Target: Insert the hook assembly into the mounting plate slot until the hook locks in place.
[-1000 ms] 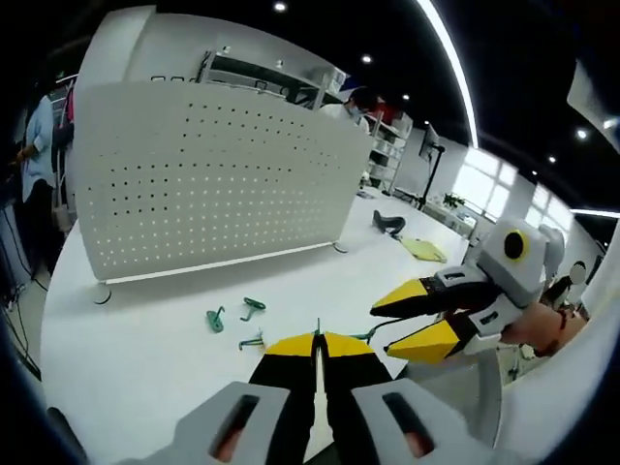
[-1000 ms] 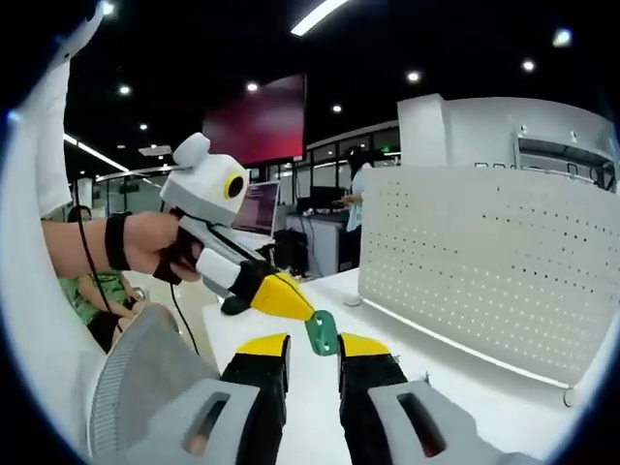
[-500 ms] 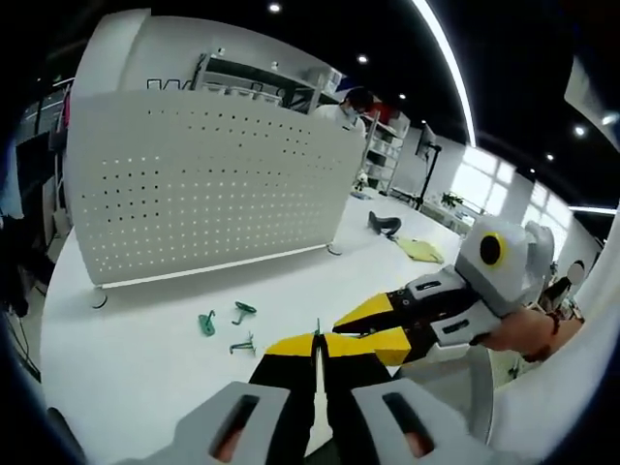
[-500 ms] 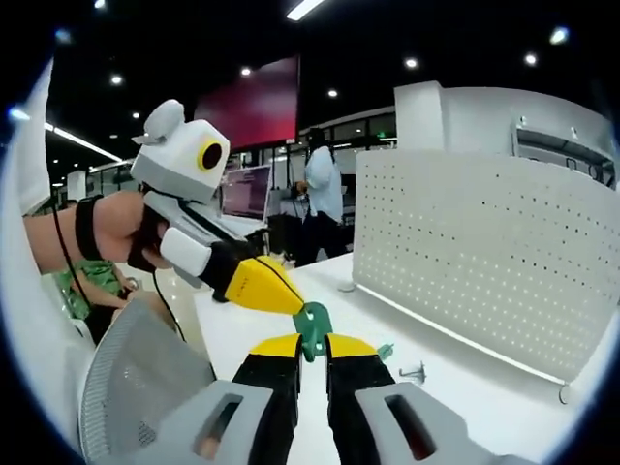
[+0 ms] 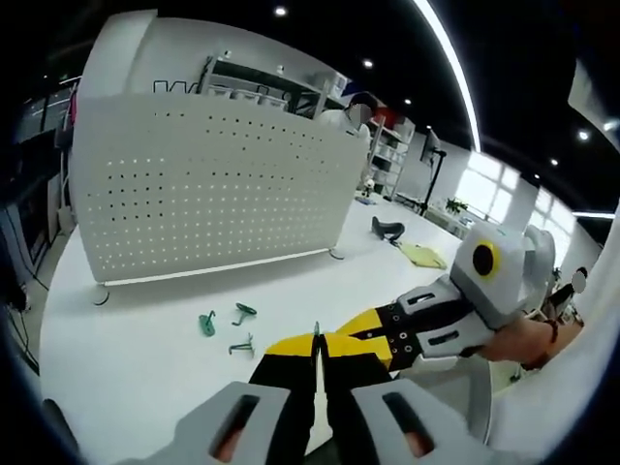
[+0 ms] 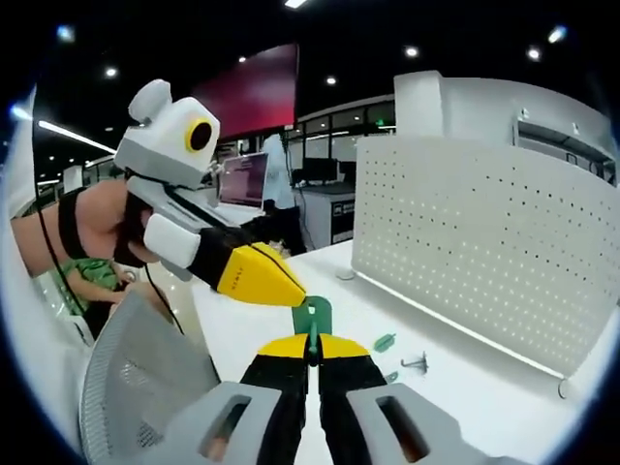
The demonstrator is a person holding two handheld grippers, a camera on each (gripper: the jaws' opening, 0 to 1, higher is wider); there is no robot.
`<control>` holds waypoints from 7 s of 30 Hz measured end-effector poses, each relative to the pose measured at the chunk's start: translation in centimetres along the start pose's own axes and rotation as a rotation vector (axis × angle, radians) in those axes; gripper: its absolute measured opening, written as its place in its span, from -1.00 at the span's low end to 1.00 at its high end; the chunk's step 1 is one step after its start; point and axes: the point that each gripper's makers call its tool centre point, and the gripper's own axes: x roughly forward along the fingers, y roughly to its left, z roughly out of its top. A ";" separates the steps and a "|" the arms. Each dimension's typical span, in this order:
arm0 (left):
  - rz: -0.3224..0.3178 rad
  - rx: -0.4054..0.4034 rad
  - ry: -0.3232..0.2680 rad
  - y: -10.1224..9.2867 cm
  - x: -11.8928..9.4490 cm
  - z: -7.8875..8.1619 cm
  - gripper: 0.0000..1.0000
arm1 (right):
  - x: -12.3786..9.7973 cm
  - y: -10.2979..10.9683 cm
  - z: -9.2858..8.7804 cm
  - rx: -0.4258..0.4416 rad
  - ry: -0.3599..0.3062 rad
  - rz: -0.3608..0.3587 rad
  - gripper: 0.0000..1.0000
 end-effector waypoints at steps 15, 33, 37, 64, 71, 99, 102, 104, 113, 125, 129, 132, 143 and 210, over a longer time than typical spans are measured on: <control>0.038 0.034 -0.118 1.0 -0.6 0.6 -0.89 | 0.5 0.0 0.3 -0.007 0.005 -0.001 -0.99; 0.106 0.059 -0.210 3.9 -4.2 0.7 -0.63 | 2.1 -1.2 1.9 0.013 -0.013 -0.083 -0.99; 0.099 0.078 -0.230 4.0 -4.8 0.7 -0.59 | 2.4 -1.7 2.2 0.027 -0.016 -0.109 -0.99; 0.109 0.137 -0.284 6.5 -8.7 0.5 -0.34 | 4.6 -5.6 5.7 0.060 -0.052 -0.225 -0.99; 0.088 0.142 -0.292 6.8 -8.6 0.4 -0.27 | 4.9 -7.1 6.5 0.082 -0.058 -0.279 -0.99; 0.019 0.179 -0.329 7.3 -7.8 -0.1 -0.02 | 6.1 -13.5 10.6 0.105 -0.089 -0.445 -0.99; 0.013 0.182 -0.326 7.4 -7.9 -0.3 0.00 | 6.3 -14.0 11.3 0.107 -0.100 -0.458 -0.99; 0.011 0.186 -0.322 7.6 -7.9 -0.4 0.00 | 6.5 -14.3 11.5 0.111 -0.099 -0.463 -0.99; -0.011 0.203 -0.297 8.1 -7.9 -0.7 0.04 | 7.0 -15.8 13.2 0.130 -0.136 -0.512 -0.99; 0.001 0.200 -0.325 9.3 -8.2 -0.6 0.17 | 8.0 -17.6 14.5 0.156 -0.149 -0.572 -0.99; 0.000 0.192 -0.334 9.6 -8.1 -0.5 0.18 | 8.4 -18.3 15.1 0.158 -0.159 -0.595 -0.99; -0.006 0.192 -0.340 9.6 -8.0 -0.4 0.22 | 8.5 -18.9 15.7 0.161 -0.169 -0.611 -0.99; -0.010 0.190 -0.340 10.3 -7.7 -0.3 0.25 | 9.5 -20.7 16.9 0.167 -0.193 -0.654 -0.99; 0.029 0.143 -0.325 13.1 -7.7 -0.6 0.24 | 12.7 -27.5 17.6 0.221 -0.169 -0.769 -0.98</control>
